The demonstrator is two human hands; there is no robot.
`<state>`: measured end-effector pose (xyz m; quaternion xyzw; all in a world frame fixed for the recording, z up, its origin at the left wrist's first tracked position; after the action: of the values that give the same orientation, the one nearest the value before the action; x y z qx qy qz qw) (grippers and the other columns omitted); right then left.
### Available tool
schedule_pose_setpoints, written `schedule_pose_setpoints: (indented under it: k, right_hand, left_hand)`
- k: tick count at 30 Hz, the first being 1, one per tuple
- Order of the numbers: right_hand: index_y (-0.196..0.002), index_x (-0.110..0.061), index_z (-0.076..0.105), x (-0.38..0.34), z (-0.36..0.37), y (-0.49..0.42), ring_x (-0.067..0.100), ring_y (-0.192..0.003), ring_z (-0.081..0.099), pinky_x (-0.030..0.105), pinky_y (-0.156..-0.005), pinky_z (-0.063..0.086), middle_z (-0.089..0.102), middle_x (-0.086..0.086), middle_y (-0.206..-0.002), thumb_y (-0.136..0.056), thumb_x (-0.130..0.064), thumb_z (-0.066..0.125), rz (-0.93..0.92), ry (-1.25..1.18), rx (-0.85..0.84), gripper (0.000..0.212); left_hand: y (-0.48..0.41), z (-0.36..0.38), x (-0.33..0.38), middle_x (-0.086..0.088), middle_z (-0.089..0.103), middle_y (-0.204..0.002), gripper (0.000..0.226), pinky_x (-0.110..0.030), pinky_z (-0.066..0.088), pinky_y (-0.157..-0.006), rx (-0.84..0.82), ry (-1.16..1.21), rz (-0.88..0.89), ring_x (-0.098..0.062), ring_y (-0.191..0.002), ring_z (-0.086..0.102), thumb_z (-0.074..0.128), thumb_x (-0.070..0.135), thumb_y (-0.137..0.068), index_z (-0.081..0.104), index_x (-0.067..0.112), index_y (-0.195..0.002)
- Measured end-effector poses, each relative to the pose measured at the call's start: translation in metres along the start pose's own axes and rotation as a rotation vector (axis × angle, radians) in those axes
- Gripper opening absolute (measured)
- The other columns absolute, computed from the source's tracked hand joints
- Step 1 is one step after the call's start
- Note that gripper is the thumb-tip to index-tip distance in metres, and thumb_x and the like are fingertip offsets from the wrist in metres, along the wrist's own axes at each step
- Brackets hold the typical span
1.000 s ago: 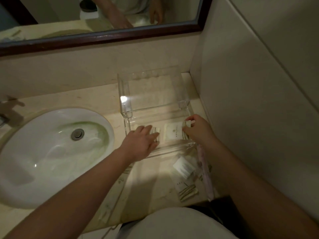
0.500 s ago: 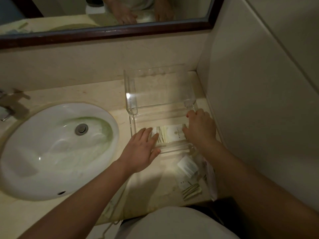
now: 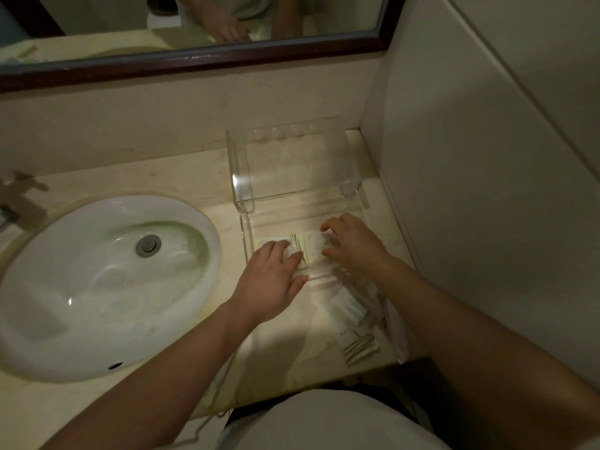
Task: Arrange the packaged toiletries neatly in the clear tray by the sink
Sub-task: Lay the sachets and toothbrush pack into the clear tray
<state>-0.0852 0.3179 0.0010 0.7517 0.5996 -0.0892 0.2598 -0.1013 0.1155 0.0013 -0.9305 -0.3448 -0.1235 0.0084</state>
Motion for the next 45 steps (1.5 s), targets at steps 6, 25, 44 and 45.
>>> schedule_pose_setpoints:
  k: [6, 25, 44, 45]
  right_hand:
    - [-0.099, -0.026, 0.064, 0.022, -0.028, 0.06, 0.008, -0.079, 0.062, 0.028, -0.072, 0.053, 0.065, -0.009, -0.092, -0.086, -0.026, 0.064, 0.213, -0.235, 0.293, 0.013]
    - [-0.13, -0.019, 0.042, 0.046, 0.015, 0.101, 0.031, -0.097, 0.061, 0.042, -0.078, 0.055, 0.057, 0.011, -0.118, -0.079, -0.028, 0.064, 0.335, 0.112, -0.062, 0.056]
    - [-0.11, -0.012, 0.064, 0.057, -0.033, 0.104, 0.01, -0.072, 0.066, 0.021, -0.054, 0.048, 0.068, -0.002, -0.084, -0.088, -0.021, 0.066, 0.562, -0.749, 0.2, 0.025]
    - [-0.11, -0.01, 0.064, 0.056, -0.035, 0.103, 0.01, -0.07, 0.065, 0.022, -0.053, 0.047, 0.068, -0.001, -0.082, -0.088, -0.021, 0.066, 0.562, -0.768, 0.203, 0.025]
  left_hand:
    - [0.013, 0.005, 0.051, -0.006, 0.059, -0.073, 0.015, -0.038, 0.047, -0.055, 0.068, 0.225, 0.382, -0.023, -0.066, 0.055, 0.055, 0.014, -0.082, 0.068, 0.01, -0.075]
    - [0.026, 0.041, 0.077, -0.001, 0.068, -0.088, 0.03, -0.029, 0.047, -0.054, -0.128, 0.076, 0.54, -0.021, -0.065, 0.063, 0.044, 0.031, -0.081, 0.073, 0.022, -0.084]
    - [0.033, 0.045, 0.089, 0.003, 0.057, -0.07, 0.014, -0.027, 0.043, -0.052, 0.047, 0.149, 0.471, -0.018, -0.062, 0.055, 0.056, 0.022, -0.074, 0.069, 0.022, -0.069]
    - [0.035, 0.039, 0.087, 0.003, 0.057, -0.073, 0.013, -0.029, 0.045, -0.052, 0.065, 0.232, 0.432, -0.018, -0.063, 0.055, 0.058, 0.022, -0.073, 0.071, 0.02, -0.072]
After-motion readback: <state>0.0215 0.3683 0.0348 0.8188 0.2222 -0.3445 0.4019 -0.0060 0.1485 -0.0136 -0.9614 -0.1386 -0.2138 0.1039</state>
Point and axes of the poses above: each hand's wrist, its own y-axis away from the middle knuckle, its own z-axis out of the palm, x = y × z, the point moved 2 cm from there along -y, towards the middle knuckle
